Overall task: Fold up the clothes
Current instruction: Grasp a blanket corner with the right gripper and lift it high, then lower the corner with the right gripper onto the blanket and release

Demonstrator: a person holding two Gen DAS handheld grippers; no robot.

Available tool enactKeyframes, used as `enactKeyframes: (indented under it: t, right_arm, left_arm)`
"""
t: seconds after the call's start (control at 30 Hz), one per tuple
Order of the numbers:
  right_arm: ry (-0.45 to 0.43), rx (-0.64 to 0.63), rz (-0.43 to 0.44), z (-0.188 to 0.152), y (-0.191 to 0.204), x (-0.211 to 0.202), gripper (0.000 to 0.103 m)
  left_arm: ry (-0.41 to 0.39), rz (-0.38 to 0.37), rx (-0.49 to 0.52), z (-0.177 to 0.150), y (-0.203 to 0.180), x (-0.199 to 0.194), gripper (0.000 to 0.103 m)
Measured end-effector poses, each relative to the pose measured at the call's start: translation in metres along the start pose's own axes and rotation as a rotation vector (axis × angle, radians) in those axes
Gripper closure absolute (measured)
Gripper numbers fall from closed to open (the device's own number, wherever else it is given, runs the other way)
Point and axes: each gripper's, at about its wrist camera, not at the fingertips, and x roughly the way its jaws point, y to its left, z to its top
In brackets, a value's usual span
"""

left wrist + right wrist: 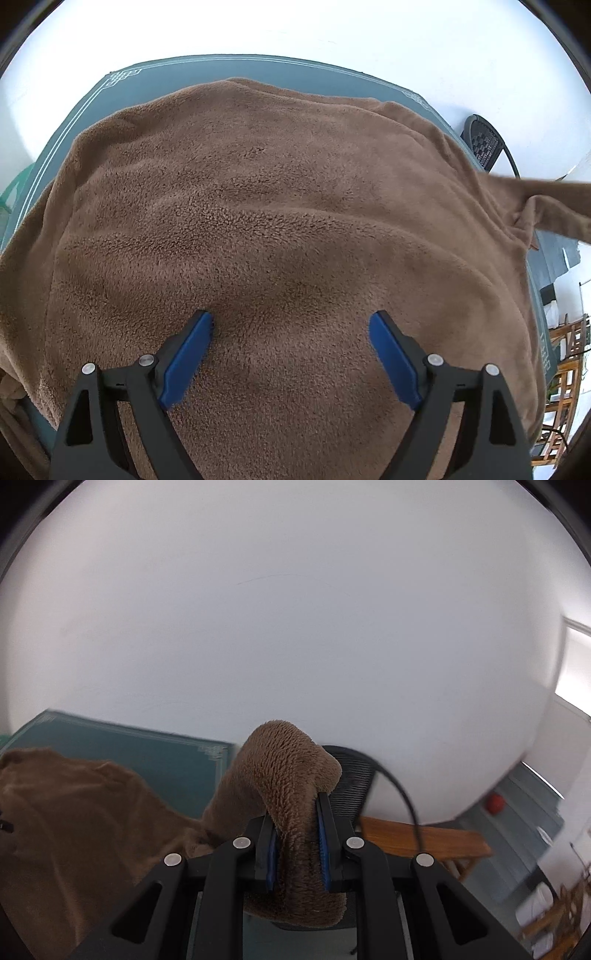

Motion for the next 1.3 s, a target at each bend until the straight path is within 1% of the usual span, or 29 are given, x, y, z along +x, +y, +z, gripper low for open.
enactKeyframes:
  t: [0.1, 0.27, 0.4, 0.53, 0.67, 0.73, 0.8, 0.87, 0.9, 0.93, 0.97, 1.0, 1.1, 1.13, 1.17, 1.2, 1.27, 1.3]
  right_arm:
    - [-0.007, 0.019, -0.044, 0.003, -0.012, -0.021, 0.085]
    - [-0.018, 0.051, -0.118, 0.008, -0.033, -0.057, 0.085]
    - [-0.037, -0.004, -0.061, 0.032, 0.000, -0.062, 0.085]
    - [-0.056, -0.063, 0.001, 0.057, 0.036, -0.067, 0.085]
    - [-0.079, -0.126, 0.069, 0.083, 0.082, -0.062, 0.085]
    - [-0.089, -0.168, 0.122, 0.091, 0.116, -0.055, 0.085]
    - [-0.088, -0.191, 0.195, 0.097, 0.148, -0.046, 0.085]
    - [-0.069, -0.196, 0.299, 0.097, 0.182, -0.038, 0.084]
    - [-0.046, -0.206, 0.376, 0.096, 0.203, -0.033, 0.081]
    - [-0.029, -0.218, 0.430, 0.094, 0.217, -0.025, 0.079]
    - [-0.006, -0.243, 0.500, 0.090, 0.237, -0.021, 0.078]
    - [0.016, -0.260, 0.552, 0.083, 0.251, -0.016, 0.077]
    - [0.079, -0.305, 0.689, 0.063, 0.289, -0.002, 0.069]
    - [0.097, -0.304, 0.719, 0.059, 0.293, 0.005, 0.052]
    - [0.107, -0.295, 0.747, 0.052, 0.294, 0.008, 0.027]
    - [0.115, -0.284, 0.774, 0.043, 0.293, 0.011, 0.020]
    - [0.117, -0.249, 0.809, 0.022, 0.282, 0.005, 0.019]
    - [0.129, -0.217, 0.842, 0.018, 0.276, 0.006, 0.019]
  left_arm:
    - [-0.007, 0.000, 0.005, -0.001, -0.001, -0.001, 0.012]
    - [-0.022, -0.022, 0.002, -0.005, 0.003, -0.005, 0.012]
    - [-0.040, -0.047, 0.017, -0.009, 0.006, -0.008, 0.011]
    - [-0.050, -0.076, 0.009, -0.010, 0.010, -0.011, 0.011]
    - [-0.050, -0.105, -0.001, -0.011, 0.012, -0.012, 0.011]
    - [-0.049, -0.130, -0.018, -0.015, 0.019, -0.018, 0.011]
    - [-0.044, -0.160, -0.041, -0.015, 0.025, -0.022, 0.011]
    - [-0.037, -0.193, -0.070, -0.015, 0.031, -0.025, 0.011]
    - [-0.034, -0.206, -0.085, -0.015, 0.035, -0.026, 0.011]
    - [-0.031, -0.217, -0.100, -0.015, 0.039, -0.027, 0.011]
    - [-0.030, -0.227, -0.115, -0.015, 0.043, -0.029, 0.011]
    - [-0.030, -0.237, -0.130, -0.015, 0.048, -0.031, 0.011]
    - [-0.029, -0.265, -0.175, -0.015, 0.060, -0.034, 0.011]
    - [-0.029, -0.277, -0.191, -0.014, 0.063, -0.032, 0.011]
    - [-0.029, -0.289, -0.206, -0.013, 0.066, -0.031, 0.011]
    - [-0.029, -0.301, -0.222, -0.011, 0.069, -0.030, 0.011]
    - [-0.027, -0.310, -0.241, -0.010, 0.072, -0.029, 0.011]
    - [-0.026, -0.313, -0.246, -0.010, 0.073, -0.030, 0.011]
